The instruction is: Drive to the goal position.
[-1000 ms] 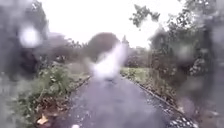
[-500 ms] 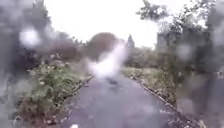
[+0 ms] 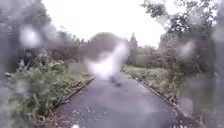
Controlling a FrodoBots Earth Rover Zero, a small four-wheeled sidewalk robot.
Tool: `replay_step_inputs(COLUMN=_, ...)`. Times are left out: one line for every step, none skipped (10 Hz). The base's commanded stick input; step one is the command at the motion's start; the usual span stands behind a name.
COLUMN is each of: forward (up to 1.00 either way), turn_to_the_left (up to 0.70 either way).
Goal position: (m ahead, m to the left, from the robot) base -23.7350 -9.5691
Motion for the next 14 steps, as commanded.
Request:
replay_step_inputs(forward=0.05, turn_to_the_left=0.00)
replay_step_inputs(forward=0.00, turn_to_the_left=0.00)
replay_step_inputs(forward=0.00, turn_to_the_left=0.00)
replay_step_inputs(forward=0.00, turn_to_the_left=0.00)
replay_step_inputs(forward=0.00, turn_to_the_left=0.00)
replay_step_inputs(forward=0.00, turn_to_the_left=0.00)
replay_step_inputs(forward=0.00, turn_to_the_left=0.00)
replay_step_inputs(forward=0.00, turn_to_the_left=0.85)
replay_step_inputs(forward=0.00, turn_to_the_left=0.85)
replay_step_inputs(forward=0.00, turn_to_the_left=0.85)
replay_step_inputs(forward=0.00, turn_to_the_left=0.85)
replay_step_inputs(forward=0.00, turn_to_the_left=0.85)
replay_step_inputs(forward=0.00, turn_to_the_left=0.85)
replay_step_inputs(forward=0.00, turn_to_the_left=0.85)
